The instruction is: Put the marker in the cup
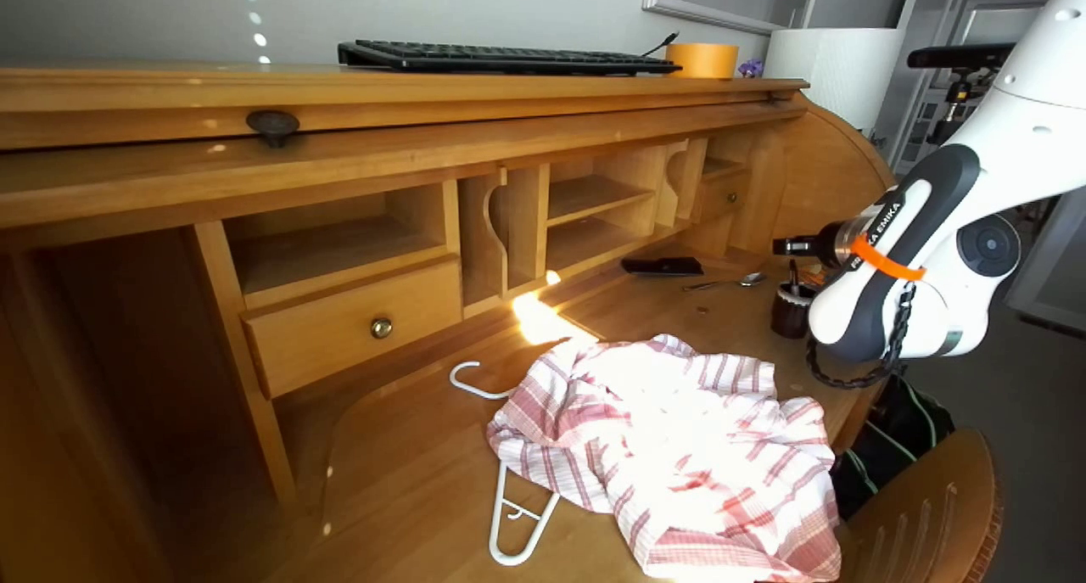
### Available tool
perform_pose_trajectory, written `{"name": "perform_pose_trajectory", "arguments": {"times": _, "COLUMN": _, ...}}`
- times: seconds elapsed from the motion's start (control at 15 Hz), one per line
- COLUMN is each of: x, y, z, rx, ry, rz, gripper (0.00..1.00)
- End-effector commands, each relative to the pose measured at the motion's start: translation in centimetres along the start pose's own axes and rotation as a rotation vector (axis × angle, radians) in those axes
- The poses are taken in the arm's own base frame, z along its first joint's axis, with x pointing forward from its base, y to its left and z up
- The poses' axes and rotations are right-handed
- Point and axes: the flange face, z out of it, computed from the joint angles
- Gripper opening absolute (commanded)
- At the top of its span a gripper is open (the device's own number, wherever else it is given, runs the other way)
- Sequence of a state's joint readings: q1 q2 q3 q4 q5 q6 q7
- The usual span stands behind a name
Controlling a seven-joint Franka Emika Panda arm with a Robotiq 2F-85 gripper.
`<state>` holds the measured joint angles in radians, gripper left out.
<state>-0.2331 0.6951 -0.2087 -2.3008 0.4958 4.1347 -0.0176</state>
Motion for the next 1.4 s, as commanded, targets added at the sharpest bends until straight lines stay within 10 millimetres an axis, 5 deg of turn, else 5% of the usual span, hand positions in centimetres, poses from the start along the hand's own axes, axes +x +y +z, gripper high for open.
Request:
{"name": "perform_pose_trajectory", "arguments": {"times": 0.0, "x": 2.3, "y": 0.0, "z": -1.2, "rx": 0.01, "ry": -0.033, "rz": -0.013, "gripper": 0.94}}
{"name": "perform_pose_trajectory", "arguments": {"times": 0.13, "x": 4.0, "y": 0.1, "z": -2.4, "rx": 0.031, "ry": -0.083, "rz": -0.04, "gripper": 1.0}}
{"name": "perform_pose_trajectory", "arguments": {"times": 0.67, "x": 11.1, "y": 2.1, "z": -7.4, "rx": 0.217, "ry": -0.391, "rz": -0.12, "gripper": 1.0}}
{"name": "perform_pose_trajectory", "arguments": {"times": 1.0, "x": 11.6, "y": 7.2, "z": -5.9, "rx": 0.302, "ry": -0.601, "rz": -0.225, "gripper": 1.0}}
{"name": "perform_pose_trajectory", "arguments": {"times": 1.33, "x": 13.4, "y": 7.5, "z": -6.3, "rx": 0.344, "ry": -0.846, "rz": -0.375, "gripper": 1.0}}
